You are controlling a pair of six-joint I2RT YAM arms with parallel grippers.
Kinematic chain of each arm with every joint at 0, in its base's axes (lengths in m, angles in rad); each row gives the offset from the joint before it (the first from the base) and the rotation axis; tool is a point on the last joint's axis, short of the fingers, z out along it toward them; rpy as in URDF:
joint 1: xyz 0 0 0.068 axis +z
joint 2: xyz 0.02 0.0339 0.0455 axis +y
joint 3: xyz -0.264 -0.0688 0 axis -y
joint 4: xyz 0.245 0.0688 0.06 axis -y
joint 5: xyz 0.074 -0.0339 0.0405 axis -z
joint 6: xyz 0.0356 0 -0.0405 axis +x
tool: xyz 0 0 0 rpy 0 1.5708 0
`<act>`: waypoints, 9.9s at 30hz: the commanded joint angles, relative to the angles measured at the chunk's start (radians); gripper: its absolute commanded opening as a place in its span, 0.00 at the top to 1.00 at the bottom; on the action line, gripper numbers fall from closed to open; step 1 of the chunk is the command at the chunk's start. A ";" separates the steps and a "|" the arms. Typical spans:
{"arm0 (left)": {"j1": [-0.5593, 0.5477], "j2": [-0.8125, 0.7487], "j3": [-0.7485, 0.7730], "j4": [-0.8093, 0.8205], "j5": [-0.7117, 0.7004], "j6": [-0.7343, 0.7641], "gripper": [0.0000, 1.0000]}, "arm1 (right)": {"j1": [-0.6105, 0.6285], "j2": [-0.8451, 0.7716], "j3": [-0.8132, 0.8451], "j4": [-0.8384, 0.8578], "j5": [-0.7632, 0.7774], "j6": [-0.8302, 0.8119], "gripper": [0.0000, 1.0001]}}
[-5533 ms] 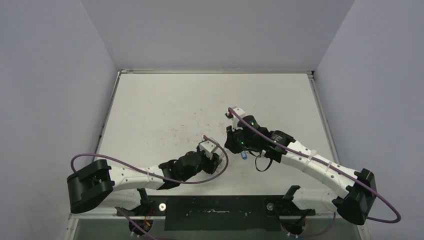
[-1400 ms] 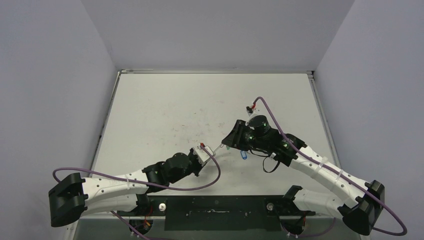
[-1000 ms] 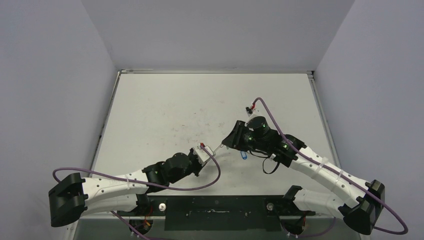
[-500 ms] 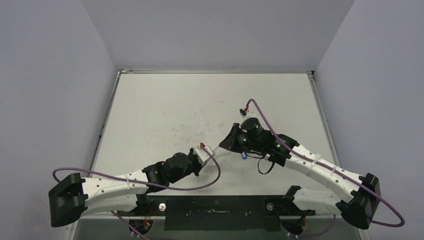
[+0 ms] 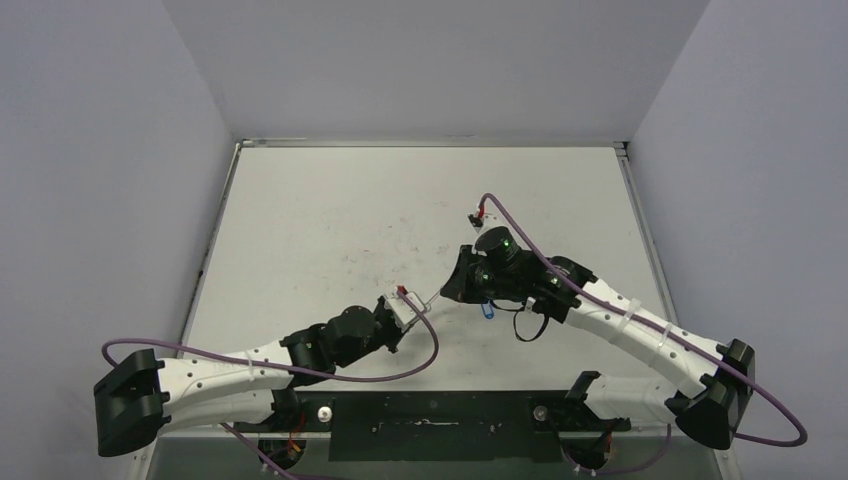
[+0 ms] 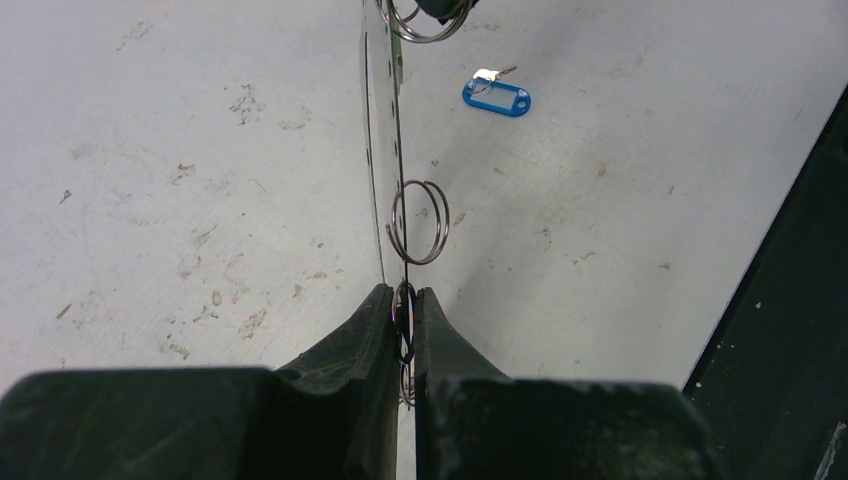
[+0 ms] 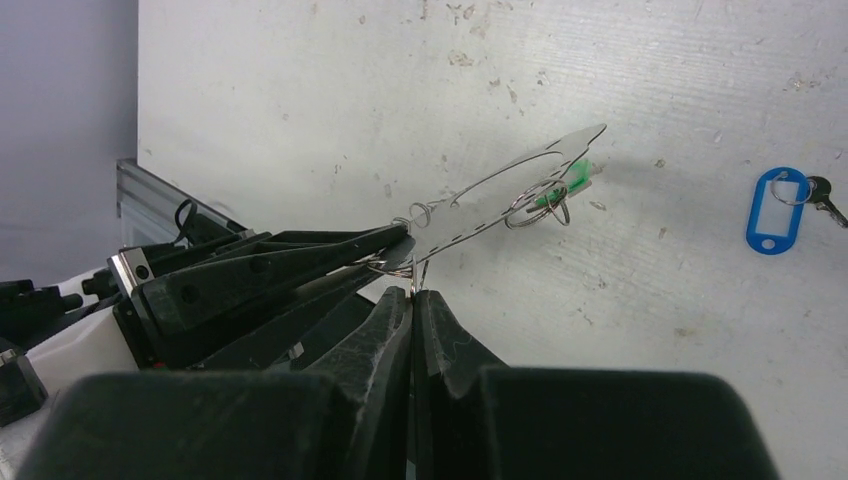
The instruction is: Put the keys on the keyring
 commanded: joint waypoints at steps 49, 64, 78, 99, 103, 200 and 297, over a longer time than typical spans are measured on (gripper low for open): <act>0.017 -0.129 0.051 -0.230 0.185 0.178 1.00 | -0.279 0.088 0.023 0.071 -0.692 -0.072 1.00; 0.016 -0.176 0.039 -0.298 0.195 0.292 1.00 | -0.313 0.081 -0.012 0.166 -0.805 0.019 1.00; 0.016 -0.223 -0.010 -0.145 0.172 0.136 1.00 | -0.323 -0.055 0.015 0.037 -0.460 -0.110 0.43; 0.016 -0.096 0.058 -0.065 0.005 -0.240 1.00 | 0.102 -0.112 -0.067 0.104 0.203 0.035 0.51; 0.016 -0.086 0.056 -0.047 -0.012 -0.302 1.00 | 0.131 -0.058 -0.084 0.159 0.192 0.043 0.51; -0.095 -0.157 0.132 -0.386 -0.057 0.320 0.77 | 0.038 -0.145 -0.505 0.822 -0.026 0.219 1.00; 0.021 -0.066 -0.014 0.154 0.075 -0.239 1.00 | 0.041 -0.123 -0.442 0.763 -0.053 0.256 0.97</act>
